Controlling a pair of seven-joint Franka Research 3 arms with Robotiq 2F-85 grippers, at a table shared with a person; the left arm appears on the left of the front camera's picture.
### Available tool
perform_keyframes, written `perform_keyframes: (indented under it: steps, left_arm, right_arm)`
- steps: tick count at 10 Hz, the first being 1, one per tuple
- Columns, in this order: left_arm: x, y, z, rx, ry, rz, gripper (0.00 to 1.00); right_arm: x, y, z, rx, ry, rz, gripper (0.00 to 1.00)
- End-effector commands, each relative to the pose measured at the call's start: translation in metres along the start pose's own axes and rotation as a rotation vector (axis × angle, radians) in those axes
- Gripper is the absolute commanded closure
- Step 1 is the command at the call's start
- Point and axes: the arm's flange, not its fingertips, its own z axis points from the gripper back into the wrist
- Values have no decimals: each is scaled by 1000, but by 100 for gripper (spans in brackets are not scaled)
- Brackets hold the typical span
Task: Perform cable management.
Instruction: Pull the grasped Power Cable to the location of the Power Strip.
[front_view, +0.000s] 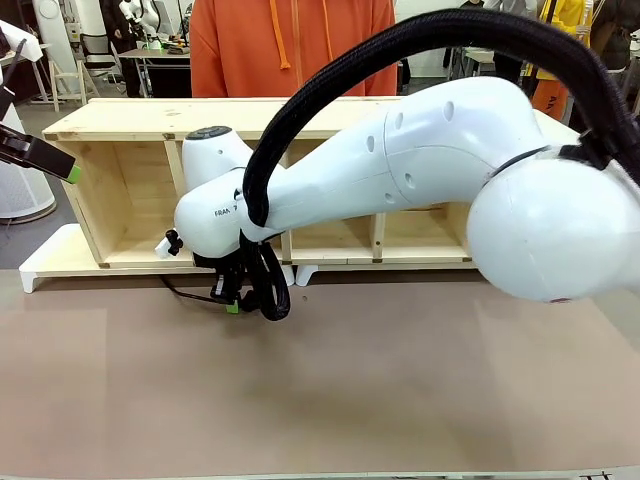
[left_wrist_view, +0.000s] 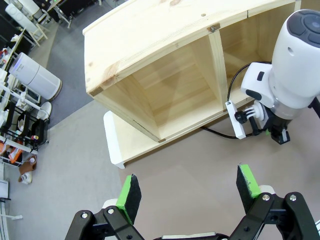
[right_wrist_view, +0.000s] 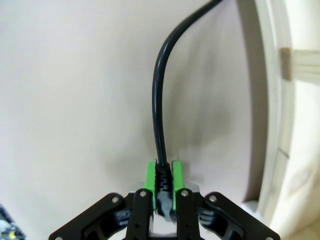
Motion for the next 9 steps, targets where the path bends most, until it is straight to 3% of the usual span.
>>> perform_keyframes:
  steps: [1, 4, 9]
  left_arm:
    - [1, 1, 0, 8, -8, -13, 0]
    - [1, 1, 0, 8, -8, -13, 0]
    - [1, 1, 0, 8, -8, -13, 0]
  right_arm:
    - [-17, 22, 24, 40, 31, -48, 84]
    - [-32, 42, 52, 17, 61, -102, 84]
    - [-93, 90, 91, -61, 43, -274, 84]
